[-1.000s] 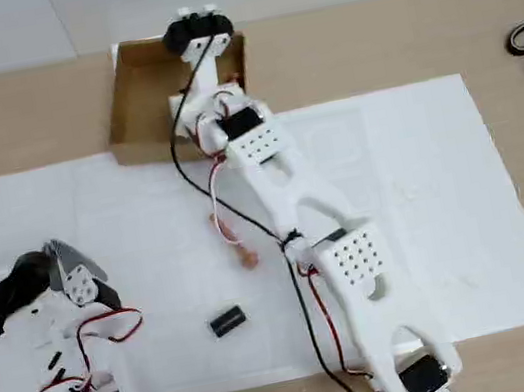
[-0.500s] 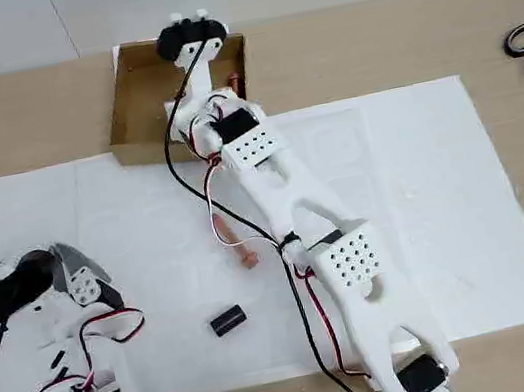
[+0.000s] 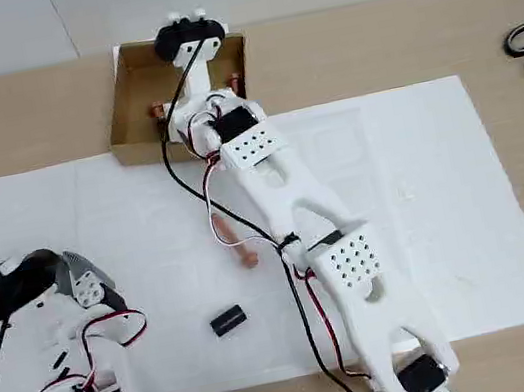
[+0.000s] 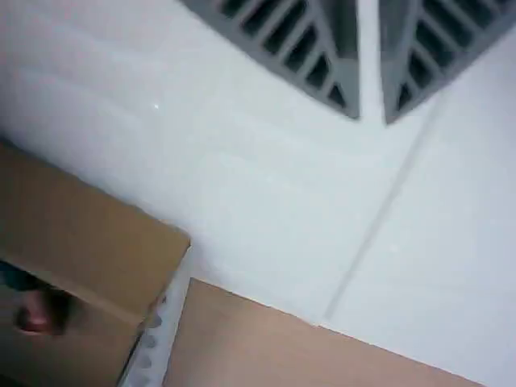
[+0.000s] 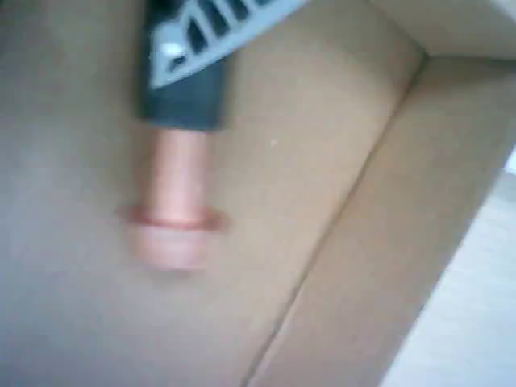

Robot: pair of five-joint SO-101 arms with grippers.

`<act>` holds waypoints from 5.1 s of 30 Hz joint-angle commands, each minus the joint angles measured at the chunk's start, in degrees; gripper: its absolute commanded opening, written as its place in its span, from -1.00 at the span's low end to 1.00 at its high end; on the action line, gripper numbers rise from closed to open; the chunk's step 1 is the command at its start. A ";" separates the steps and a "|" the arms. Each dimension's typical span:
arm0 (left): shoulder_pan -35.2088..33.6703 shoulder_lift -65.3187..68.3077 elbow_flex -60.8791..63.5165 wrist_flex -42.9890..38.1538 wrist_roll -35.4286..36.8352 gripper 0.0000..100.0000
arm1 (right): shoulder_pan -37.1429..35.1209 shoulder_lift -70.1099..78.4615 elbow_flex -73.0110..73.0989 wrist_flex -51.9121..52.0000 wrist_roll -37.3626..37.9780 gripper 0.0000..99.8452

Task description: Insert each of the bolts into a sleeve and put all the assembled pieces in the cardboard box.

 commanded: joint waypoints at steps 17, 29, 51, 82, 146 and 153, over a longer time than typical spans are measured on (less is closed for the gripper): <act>0.26 -0.44 -0.22 0.35 -0.18 -0.99 | -0.57 -3.03 -26.37 32.57 7.47 -0.61; 0.09 -0.44 -0.40 0.26 -0.09 -0.99 | -3.21 -3.21 -38.24 50.68 8.26 -0.61; 0.35 -0.44 -12.18 16.97 -5.45 -0.99 | -6.20 -31.34 5.45 51.12 8.35 -0.94; 0.35 -0.44 -12.18 16.97 -6.68 -0.99 | -18.77 -53.49 50.29 50.86 37.19 -0.94; -55.30 -0.44 -12.00 21.63 -22.51 -0.99 | -30.64 -36.18 54.24 42.68 51.16 -0.47; -55.30 -0.53 -12.18 21.63 -22.51 -0.99 | -30.46 -34.33 54.24 39.60 48.35 -0.59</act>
